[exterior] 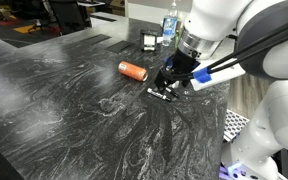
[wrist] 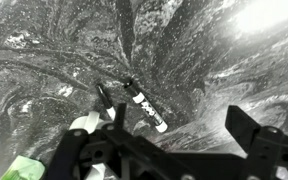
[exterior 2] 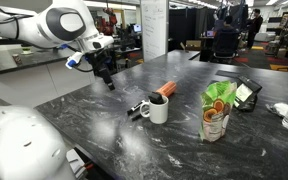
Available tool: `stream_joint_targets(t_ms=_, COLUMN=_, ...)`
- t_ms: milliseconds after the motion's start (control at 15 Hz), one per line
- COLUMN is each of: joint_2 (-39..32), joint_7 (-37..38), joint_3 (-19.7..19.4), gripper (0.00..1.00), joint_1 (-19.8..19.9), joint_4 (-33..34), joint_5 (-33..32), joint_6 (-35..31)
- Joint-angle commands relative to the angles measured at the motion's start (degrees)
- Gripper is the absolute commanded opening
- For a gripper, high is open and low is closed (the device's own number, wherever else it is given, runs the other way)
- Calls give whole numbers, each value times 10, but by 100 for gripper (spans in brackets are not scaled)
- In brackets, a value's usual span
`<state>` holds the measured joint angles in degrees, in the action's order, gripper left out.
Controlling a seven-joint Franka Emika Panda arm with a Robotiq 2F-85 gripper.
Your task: Move the cup to the left
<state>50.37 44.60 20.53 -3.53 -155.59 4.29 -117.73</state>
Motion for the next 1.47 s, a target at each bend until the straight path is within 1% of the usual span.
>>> stream_joint_targets(t_ms=0, joint_2=30, joint_7=49, joint_3=-7, gripper=100, joint_1=60, joint_4=-36, joint_5=-40, joint_6=-45)
stream_joint_targets(t_ms=200, joint_2=25, joint_7=90, joint_3=-17, gripper=100, joint_1=113, joint_4=-49, joint_5=-85, joint_6=-69)
stream_joint_targets(t_ms=267, joint_2=6, joint_7=101, joint_3=-19, gripper=100, joint_1=130, joint_4=-32, joint_5=-98, joint_6=-68)
stream_joint_targets(t_ms=467, joint_2=-19, joint_7=119, joint_3=-30, gripper=100, joint_1=157, joint_4=-35, joint_5=-118, joint_6=-87)
stream_joint_targets(t_ms=533, joint_2=-28, joint_7=122, joint_3=-34, gripper=100, joint_1=160, joint_4=-35, joint_5=-118, joint_6=-89)
stream_joint_targets(t_ms=867, joint_2=-79, joint_7=99, joint_3=-80, gripper=100, joint_1=147, joint_4=-35, joint_5=-101, joint_6=-92)
stream_joint_targets(t_ms=1067, joint_2=-101, joint_7=67, joint_3=-105, gripper=100, joint_1=137, joint_4=-35, joint_5=-102, joint_6=-94)
stream_joint_targets(t_ms=1200, joint_2=-113, joint_7=46, joint_3=-115, gripper=100, joint_1=129, joint_4=-35, joint_5=-100, joint_6=-99)
stream_joint_targets(t_ms=1333, joint_2=-131, joint_7=35, joint_3=-116, gripper=100, joint_1=124, joint_4=-34, joint_5=-99, joint_6=-101)
stream_joint_targets(t_ms=1400, joint_2=-140, joint_7=35, joint_3=-113, gripper=75, joint_1=122, joint_4=-33, joint_5=-100, joint_6=-104)
